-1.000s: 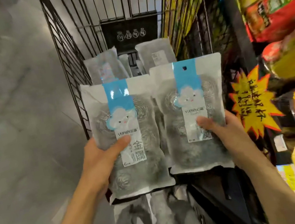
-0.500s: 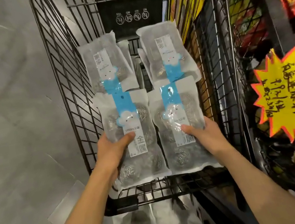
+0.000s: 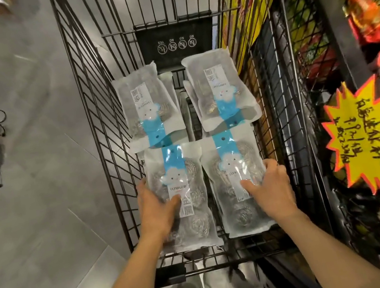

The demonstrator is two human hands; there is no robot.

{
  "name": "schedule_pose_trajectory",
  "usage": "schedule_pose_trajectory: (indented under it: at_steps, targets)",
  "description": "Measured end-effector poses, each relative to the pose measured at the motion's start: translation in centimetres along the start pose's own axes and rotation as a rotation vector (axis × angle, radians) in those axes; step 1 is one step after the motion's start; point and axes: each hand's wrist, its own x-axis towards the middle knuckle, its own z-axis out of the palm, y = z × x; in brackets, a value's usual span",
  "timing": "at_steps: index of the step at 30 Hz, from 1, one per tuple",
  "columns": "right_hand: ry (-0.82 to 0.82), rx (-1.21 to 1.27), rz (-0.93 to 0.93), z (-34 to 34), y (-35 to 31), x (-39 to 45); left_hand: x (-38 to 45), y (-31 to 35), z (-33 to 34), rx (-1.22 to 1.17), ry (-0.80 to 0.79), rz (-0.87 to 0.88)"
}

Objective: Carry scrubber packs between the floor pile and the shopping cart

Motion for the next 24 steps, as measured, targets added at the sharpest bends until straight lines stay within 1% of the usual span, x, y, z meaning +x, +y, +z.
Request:
schedule_pose_trajectory:
  at_steps: [1,3,4,6,10,13,16,18,21,24]
  targets:
    - [0.009,-0.030,-0.049,-0.3,-0.2,-0.4,-0.3,0.2,-0.1,0.130,0.021,0.065]
    - [0.001,-0.091,-0.143,-1.3,-1.0,-1.0,-0.8,0.9,-0.6,0.425,-0.001,0.203]
    - [-0.017,-0.131,-0.167,-2.0,-1.5,-1.2,-1.1,1.3,-1.1,0.533,-0.026,0.249]
    - [-0.046,-0.201,-0.230,-3.7,-2.9,-1.8,-1.9,2.4,-2.5,0.655,-0.093,0.315]
    - [-0.050,-0.243,-0.362,-8.4,-7.0,-4.0,-4.3,7.6,-7.0,0.779,-0.162,0.506]
    - [-0.084,-0.210,-0.403,-12.8,-10.3,-6.5,-6.0,12.3,-10.9,0.875,-0.132,0.633]
    - [0.013,-0.184,-0.514,-17.1,-13.2,-8.5,-7.1,17.1,-14.2,0.908,-0.053,0.764]
    - [0.084,-0.216,-0.568,-19.9,-14.9,-9.9,-7.9,20.4,-16.4,0.912,-0.008,0.860]
    - [0.211,-0.218,-0.561,-23.1,-17.3,-12.5,-9.5,24.9,-19.6,0.934,0.036,1.032]
    - [0.313,-0.210,-0.541,-24.8,-19.5,-15.2,-10.0,28.3,-22.3,0.953,0.072,1.206]
